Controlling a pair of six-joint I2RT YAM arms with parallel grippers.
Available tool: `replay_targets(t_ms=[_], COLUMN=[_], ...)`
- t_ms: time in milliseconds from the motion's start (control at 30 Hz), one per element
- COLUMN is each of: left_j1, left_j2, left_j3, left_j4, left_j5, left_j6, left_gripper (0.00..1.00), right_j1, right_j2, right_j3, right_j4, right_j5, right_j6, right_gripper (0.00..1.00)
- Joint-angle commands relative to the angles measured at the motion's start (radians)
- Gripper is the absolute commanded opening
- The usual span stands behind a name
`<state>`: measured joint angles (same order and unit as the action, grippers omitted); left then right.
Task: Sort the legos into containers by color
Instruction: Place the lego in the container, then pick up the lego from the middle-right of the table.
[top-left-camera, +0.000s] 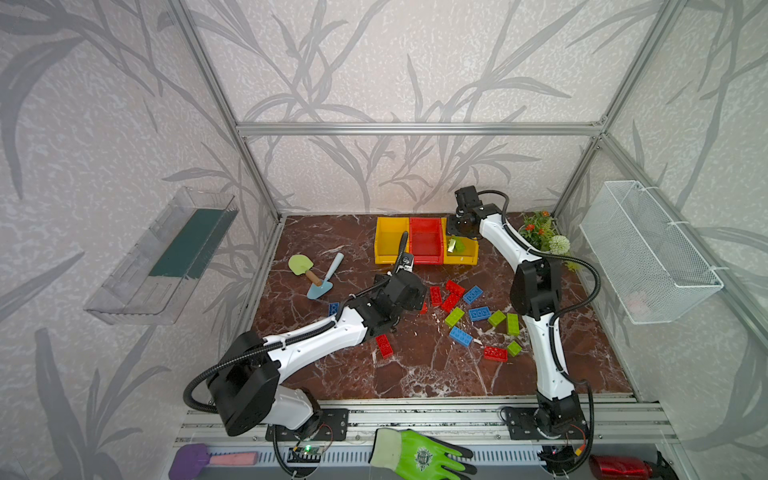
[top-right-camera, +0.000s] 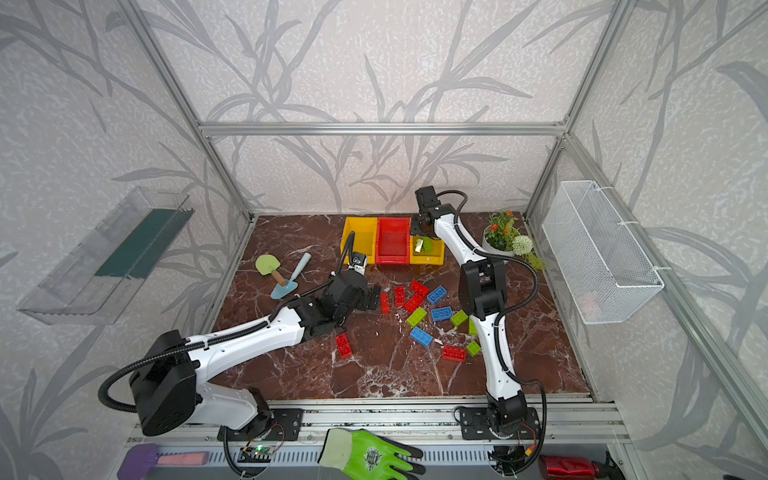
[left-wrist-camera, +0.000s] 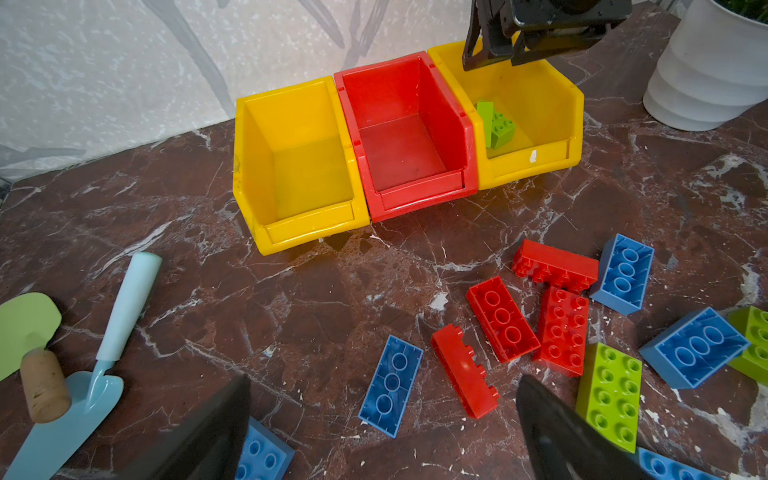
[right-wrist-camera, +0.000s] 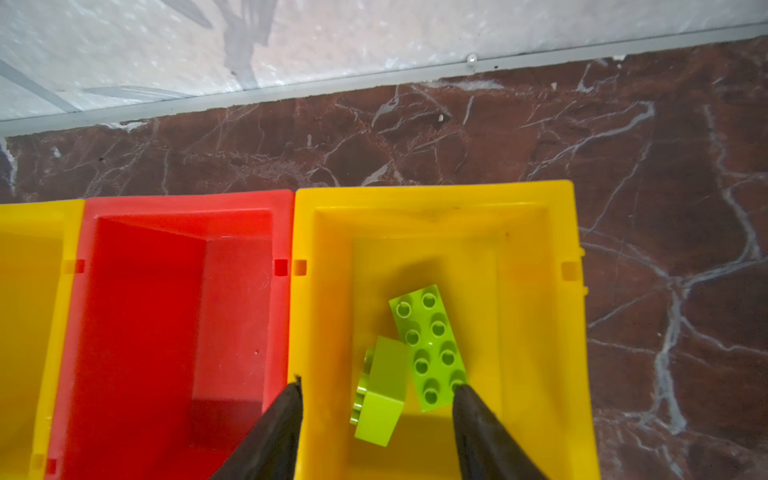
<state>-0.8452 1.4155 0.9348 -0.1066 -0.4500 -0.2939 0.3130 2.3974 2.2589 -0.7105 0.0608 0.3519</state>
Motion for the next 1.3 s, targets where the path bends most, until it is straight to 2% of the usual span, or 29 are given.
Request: replay_targets(t_ms=[0,67,400,633,867,1267], left_j1=[0.001,-0.001,-0.090,-0.172,-0.237,-0.248], left_j2=[-0.039,-0.065,-0.149,-0.115,-0.078,-0.108], left_j3=[0.020,0.000,-0.079,-0.086,-0.060,-0.101], left_j4=[-0.032,-0.027,0.037,0.119,0.140,0.143], left_j5=[0.008,0.017,0.143,0.220,0.248,0.202], left_j6=[-0.032,-0.044,-0.052,-0.050,-0.057,-0.068], left_gripper=[0.99,0.99,0.99,0.99,0.99,0.99], right_j1=[0.000,0.002,-0.006,-0.051,-0.084,-0.086], right_j2=[-0.090,-0.167,-0.769,-1.053,-1.117,-1.033], right_j3=[-0.029,-0.119,-0.967,-1.355,-1.506,-1.539], right_j4=[-0.073,-0.053,0.147,0.117,0.108,0.110], right_j5=[0.028,0.041,0.184,0.204,0.186,0.143], right_j6=[-0.011,-0.008,0.050,0.137,0.195,0.205], right_gripper=[0.60,0.60,0.62,0.63,0.63,0.61])
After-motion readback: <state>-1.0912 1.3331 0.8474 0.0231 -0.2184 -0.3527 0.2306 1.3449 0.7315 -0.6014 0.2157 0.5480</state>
